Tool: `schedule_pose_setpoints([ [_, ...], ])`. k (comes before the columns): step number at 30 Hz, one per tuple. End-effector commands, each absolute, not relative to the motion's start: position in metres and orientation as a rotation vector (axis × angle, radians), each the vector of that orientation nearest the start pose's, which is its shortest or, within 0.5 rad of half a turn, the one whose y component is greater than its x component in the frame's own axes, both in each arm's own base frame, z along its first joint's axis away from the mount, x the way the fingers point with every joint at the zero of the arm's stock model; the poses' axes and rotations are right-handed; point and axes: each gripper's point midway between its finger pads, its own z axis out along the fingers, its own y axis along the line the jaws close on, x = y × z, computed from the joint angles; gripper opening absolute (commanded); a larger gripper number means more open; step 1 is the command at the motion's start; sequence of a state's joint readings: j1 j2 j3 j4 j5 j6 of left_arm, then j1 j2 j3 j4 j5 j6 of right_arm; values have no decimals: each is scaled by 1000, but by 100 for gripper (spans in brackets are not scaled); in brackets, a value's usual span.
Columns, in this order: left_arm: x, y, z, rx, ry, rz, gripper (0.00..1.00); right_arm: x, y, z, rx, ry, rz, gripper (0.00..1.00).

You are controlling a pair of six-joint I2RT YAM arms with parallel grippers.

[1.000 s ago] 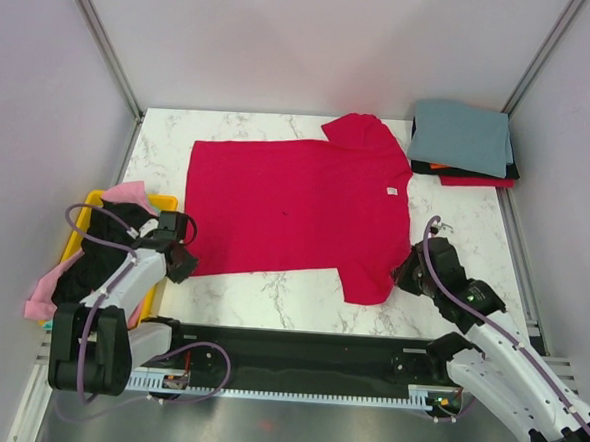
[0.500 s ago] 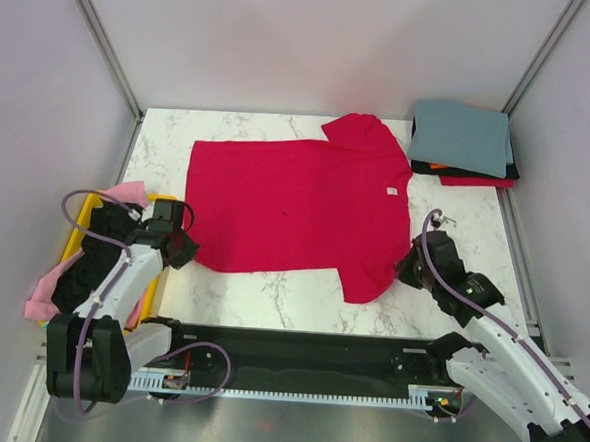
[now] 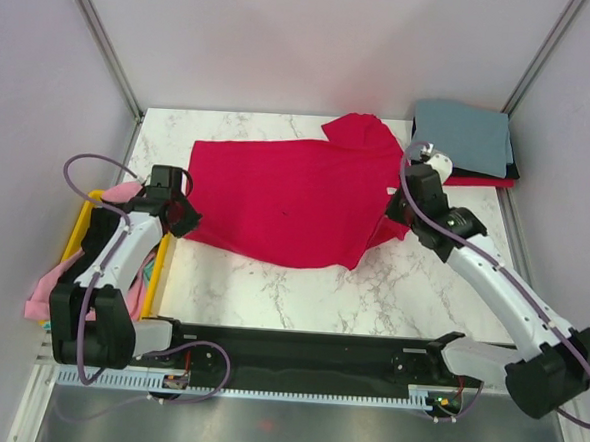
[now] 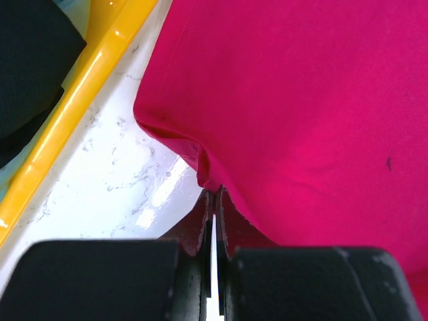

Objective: Fold and stack the t-shirts
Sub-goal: Fold the tshirt

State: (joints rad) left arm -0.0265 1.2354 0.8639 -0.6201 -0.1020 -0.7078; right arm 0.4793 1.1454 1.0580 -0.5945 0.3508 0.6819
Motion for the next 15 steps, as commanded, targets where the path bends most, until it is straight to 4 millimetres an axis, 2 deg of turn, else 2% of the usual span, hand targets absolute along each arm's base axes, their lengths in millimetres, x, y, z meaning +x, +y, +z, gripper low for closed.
schedule_pose_setpoints([
  [1, 313, -13, 118, -833, 2393, -152, 2, 344, 119, 237, 395, 2104, 212, 0],
  [2, 315, -12, 118, -835, 2395, -149, 2, 352, 122, 231, 387, 2126, 200, 0],
  [3, 318, -10, 118, -840, 2393, -146, 2, 358, 121, 231, 391, 2129, 195, 0],
  [4, 324, -10, 120, -841, 2393, -144, 2, 367, 119, 239, 397, 2116, 207, 0],
  [5, 328, -10, 121, -835, 2394, -149, 2, 376, 119, 229, 390, 2142, 184, 0],
  [7, 336, -10, 126, -837, 2382, -151, 2, 391, 115, 234, 406, 2133, 185, 0],
  [8, 339, -8, 123, -841, 2389, -133, 2, 398, 117, 223, 397, 2161, 178, 0],
  [9, 342, 4, 123, -882, 2376, -117, 2, 403, 118, 221, 383, 2170, 176, 0],
  [10, 349, 5, 128, -877, 2365, -119, 2, 411, 117, 224, 387, 2164, 181, 0],
  [11, 352, 6, 122, -882, 2381, -110, 2, 418, 120, 213, 380, 2194, 178, 0],
  [13, 360, 7, 125, -883, 2379, -115, 2, 429, 117, 212, 387, 2198, 174, 0],
  [15, 365, 9, 117, -892, 2400, -108, 2, 438, 113, 202, 396, 2215, 151, 0],
])
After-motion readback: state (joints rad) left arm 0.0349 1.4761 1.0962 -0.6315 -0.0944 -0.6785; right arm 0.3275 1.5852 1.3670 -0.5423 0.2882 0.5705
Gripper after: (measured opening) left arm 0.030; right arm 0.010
